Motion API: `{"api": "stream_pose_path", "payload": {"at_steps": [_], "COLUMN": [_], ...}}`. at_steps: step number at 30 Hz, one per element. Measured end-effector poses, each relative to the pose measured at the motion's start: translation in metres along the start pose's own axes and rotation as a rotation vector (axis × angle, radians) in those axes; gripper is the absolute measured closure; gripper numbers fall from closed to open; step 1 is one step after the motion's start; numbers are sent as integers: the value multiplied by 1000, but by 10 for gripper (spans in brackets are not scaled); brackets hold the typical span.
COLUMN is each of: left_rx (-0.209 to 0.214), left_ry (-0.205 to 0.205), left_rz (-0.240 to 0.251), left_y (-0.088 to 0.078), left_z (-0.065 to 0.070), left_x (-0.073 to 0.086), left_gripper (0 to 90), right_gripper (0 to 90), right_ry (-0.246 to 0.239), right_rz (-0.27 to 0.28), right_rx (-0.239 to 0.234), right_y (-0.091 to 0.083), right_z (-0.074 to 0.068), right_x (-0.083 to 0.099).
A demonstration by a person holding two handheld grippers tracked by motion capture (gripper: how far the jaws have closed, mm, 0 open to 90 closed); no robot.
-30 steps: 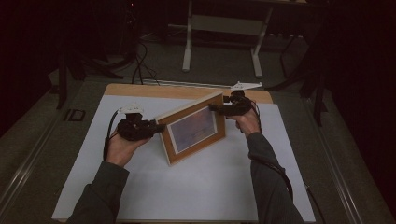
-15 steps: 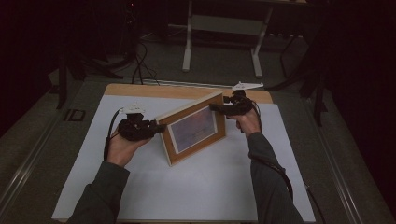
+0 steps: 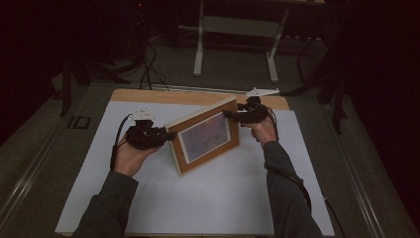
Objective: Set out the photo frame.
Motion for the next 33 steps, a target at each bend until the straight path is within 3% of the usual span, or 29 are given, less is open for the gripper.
{"api": "stream_pose_path", "payload": {"at_steps": [20,33], "left_rx": [-38,-43], "left_ry": [-9,-24], "left_rz": [-4,3], "left_y": [4,8], "left_z": [-6,-10], "left_x": [-7,-12], "left_gripper": [695,689], "right_gripper": [536,563], "right_ry": [43,57], "right_rz": [12,12], "right_rx": [10,40], "right_y": [-11,-17], "right_z": [6,5], "right_x": [4,6]}}
Point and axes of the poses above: each handheld gripper's, and its own axes: y roughly forward along the jaws, x roughly out of its underside, z roughly to its right, the point moved 2 cm from there along y, roughly forward along the jaws, and after that the axes turned 6 degrees about -y, right-handed, at the moved point
